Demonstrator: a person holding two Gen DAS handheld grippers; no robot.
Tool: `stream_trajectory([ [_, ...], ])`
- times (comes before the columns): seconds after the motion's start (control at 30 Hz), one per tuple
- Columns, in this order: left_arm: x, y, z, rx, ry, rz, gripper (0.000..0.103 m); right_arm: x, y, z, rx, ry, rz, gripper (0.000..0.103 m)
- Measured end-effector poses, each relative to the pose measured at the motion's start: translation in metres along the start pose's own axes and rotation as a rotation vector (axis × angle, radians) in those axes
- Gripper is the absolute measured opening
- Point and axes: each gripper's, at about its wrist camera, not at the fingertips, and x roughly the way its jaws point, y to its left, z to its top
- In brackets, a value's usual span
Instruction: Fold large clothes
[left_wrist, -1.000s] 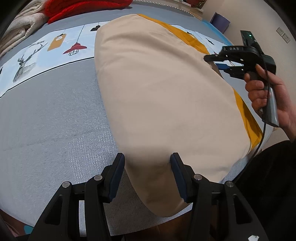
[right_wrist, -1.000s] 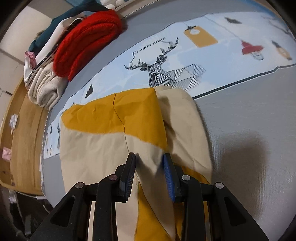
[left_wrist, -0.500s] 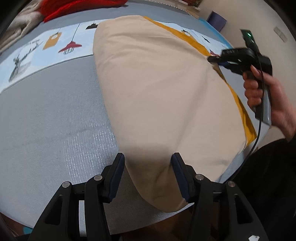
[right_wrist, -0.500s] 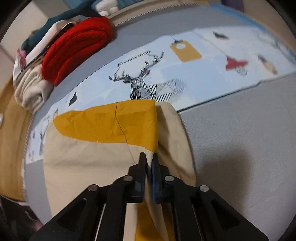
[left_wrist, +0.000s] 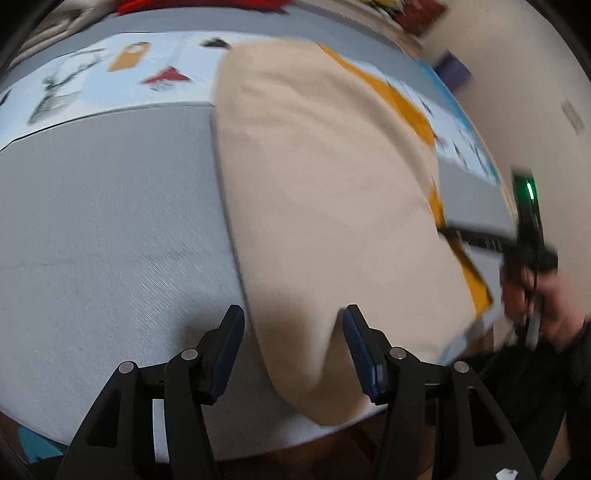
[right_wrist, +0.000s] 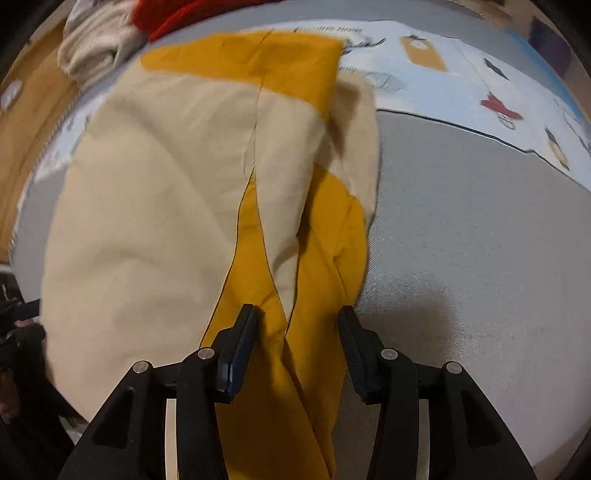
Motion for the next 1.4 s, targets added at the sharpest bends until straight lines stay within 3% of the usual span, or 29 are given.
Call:
stream_trajectory([
  [0.1,-0.004,0.026,0.023,-0.118,-0.037,-0.053,0.059,-0.005,-0.008,-0.002,0.055,-0.013,0.024,0.048],
  [0.23,0.027,0.049,0.055,-0.221,0.034,-0.177,0.062,0.002,-0.016,-0.002,0.132,0.019,0.074,0.053],
  [0.33,0.056,0.06,0.067,-0.277,0.098,-0.213,0.064,0.013,-0.027,0.001,0.191,0.056,0.128,0.055],
  [0.37,0.065,0.063,0.071,-0.295,0.111,-0.231,0.068,0.016,-0.029,0.002,0.201,0.061,0.14,0.055],
  [0.4,0.07,0.065,0.073,-0.309,0.117,-0.247,0.073,0.018,-0.031,0.003,0.207,0.064,0.147,0.055],
  [0.57,0.098,0.072,0.088,-0.349,0.118,-0.335,0.075,0.022,-0.035,0.004,0.218,0.057,0.164,0.053],
  [0.6,0.099,0.071,0.091,-0.341,0.102,-0.334,0.075,0.024,-0.034,0.003,0.216,0.051,0.176,0.047],
  [0.67,0.1,0.069,0.099,-0.319,0.06,-0.323,0.075,0.021,-0.027,0.0,0.2,0.042,0.203,0.022],
  [0.73,0.096,0.068,0.106,-0.305,0.03,-0.306,0.068,0.019,-0.015,0.006,0.187,0.021,0.207,0.013],
  [0.83,0.084,0.07,0.118,-0.284,-0.012,-0.299,0.054,0.016,-0.01,0.013,0.219,-0.016,0.243,0.01],
  [0.9,0.07,0.075,0.13,-0.259,-0.056,-0.296,0.05,0.014,-0.005,0.02,0.241,-0.052,0.274,0.009],
  [1.03,0.041,0.083,0.15,-0.205,-0.123,-0.217,0.049,0.013,0.011,0.041,0.245,-0.114,0.298,0.008],
  [1.17,0.02,0.118,0.161,-0.265,-0.181,-0.176,0.049,0.011,0.027,0.062,0.232,-0.191,0.308,0.008],
  [1.27,0.026,0.139,0.164,-0.298,-0.142,-0.115,0.052,0.008,0.039,0.076,0.215,-0.23,0.305,0.008],
  [1.4,0.014,0.155,0.149,-0.283,-0.106,-0.087,0.054,0.018,0.052,0.079,0.171,-0.159,0.226,0.008],
])
